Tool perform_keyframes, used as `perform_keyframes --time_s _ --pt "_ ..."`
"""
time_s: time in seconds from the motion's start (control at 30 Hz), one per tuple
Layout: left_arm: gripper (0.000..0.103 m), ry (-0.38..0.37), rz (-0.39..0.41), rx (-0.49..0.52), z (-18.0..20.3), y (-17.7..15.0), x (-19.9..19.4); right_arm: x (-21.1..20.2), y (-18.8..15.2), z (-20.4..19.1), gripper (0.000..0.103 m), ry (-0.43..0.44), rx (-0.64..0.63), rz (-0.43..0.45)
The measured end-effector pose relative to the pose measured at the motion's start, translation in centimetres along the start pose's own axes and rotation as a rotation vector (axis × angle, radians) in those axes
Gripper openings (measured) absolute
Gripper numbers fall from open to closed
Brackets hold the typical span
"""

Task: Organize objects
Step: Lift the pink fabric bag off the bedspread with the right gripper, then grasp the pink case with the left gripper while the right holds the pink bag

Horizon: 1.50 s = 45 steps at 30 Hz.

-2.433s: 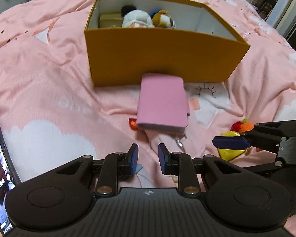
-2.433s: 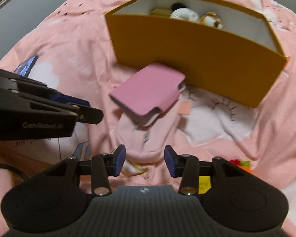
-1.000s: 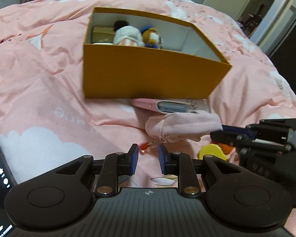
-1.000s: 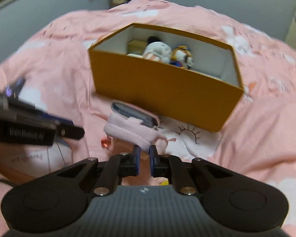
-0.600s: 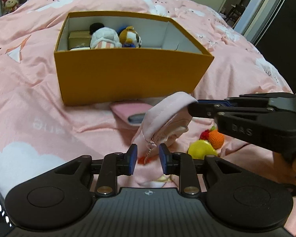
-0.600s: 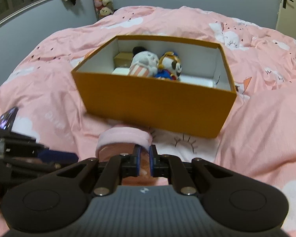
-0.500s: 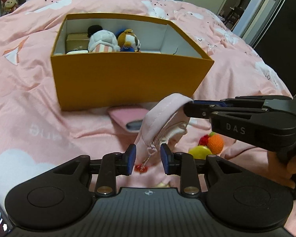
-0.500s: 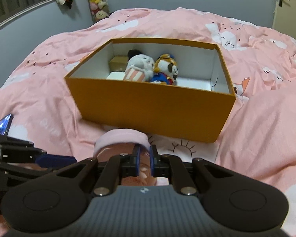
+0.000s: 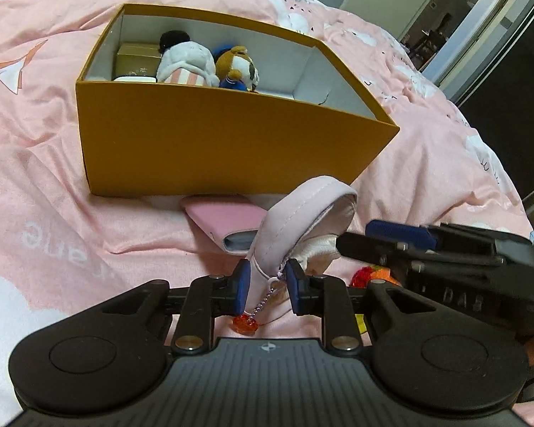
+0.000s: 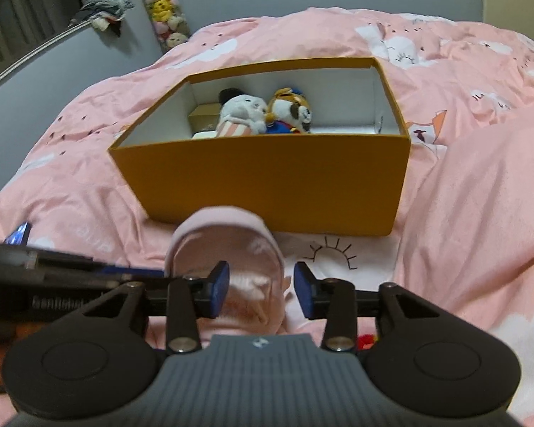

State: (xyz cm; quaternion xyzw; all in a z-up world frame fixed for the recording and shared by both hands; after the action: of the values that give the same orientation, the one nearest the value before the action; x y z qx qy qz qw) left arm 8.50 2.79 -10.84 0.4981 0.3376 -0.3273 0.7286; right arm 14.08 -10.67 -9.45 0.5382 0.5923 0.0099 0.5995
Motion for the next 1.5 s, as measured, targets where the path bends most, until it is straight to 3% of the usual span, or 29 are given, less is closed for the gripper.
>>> perform_keyframes --time_s 0.1,0.17,0.53,0.6,0.63,0.87,1.1,1.27,1.37,1.5 --pt "0.028 0.004 0.003 0.004 0.1 0.1 -0.1 0.9 -0.4 -0.2 0.047 -0.007 -0.034 -0.036" --pt "0.028 0.014 0.010 0.004 0.0 0.1 -0.2 1.8 -0.6 -0.3 0.060 0.000 -0.059 -0.048" --pt "0.028 0.066 0.042 -0.092 -2.4 0.9 -0.9 5.1 -0.7 -0.3 0.066 0.156 0.003 -0.076" --pt "0.028 0.071 0.037 -0.106 -2.7 0.9 -0.9 5.4 -0.8 -0.5 0.060 0.202 0.017 -0.091" --pt "0.028 0.075 0.032 -0.113 -2.9 0.9 -0.7 5.6 -0.8 -0.8 0.051 0.225 0.018 -0.102" --pt "0.034 0.076 0.029 -0.129 -3.2 0.8 -0.8 5.0 -1.2 -1.5 0.024 0.231 0.001 -0.118" --pt "0.048 0.009 0.047 -0.163 -3.2 1.2 -1.7 1.5 -0.4 -0.3 0.021 0.183 0.045 -0.090" --pt "0.049 -0.009 0.025 -0.200 -3.7 1.6 -1.3 0.4 0.9 2.8 0.021 0.101 0.135 -0.097" --pt "0.051 -0.002 -0.007 -0.223 -4.4 1.8 -0.6 1.3 0.8 4.4 0.021 0.044 0.167 -0.143" --pt "0.061 0.008 -0.038 -0.215 -4.9 2.5 0.7 3.3 -0.4 5.4 0.022 0.029 0.204 -0.226"
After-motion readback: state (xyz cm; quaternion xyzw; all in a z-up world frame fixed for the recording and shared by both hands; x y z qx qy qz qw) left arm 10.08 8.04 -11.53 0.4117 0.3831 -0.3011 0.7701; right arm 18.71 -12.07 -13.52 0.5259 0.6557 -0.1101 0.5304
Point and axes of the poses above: each gripper's, at about its wrist camera, not at the fingertips, and x roughly the way its jaws point, z to its right, y to its top, the point moved 6 cm from there along x, roughly the way its jaws point, and after that the axes turned 6 degrees about y, right-handed, at the moved point
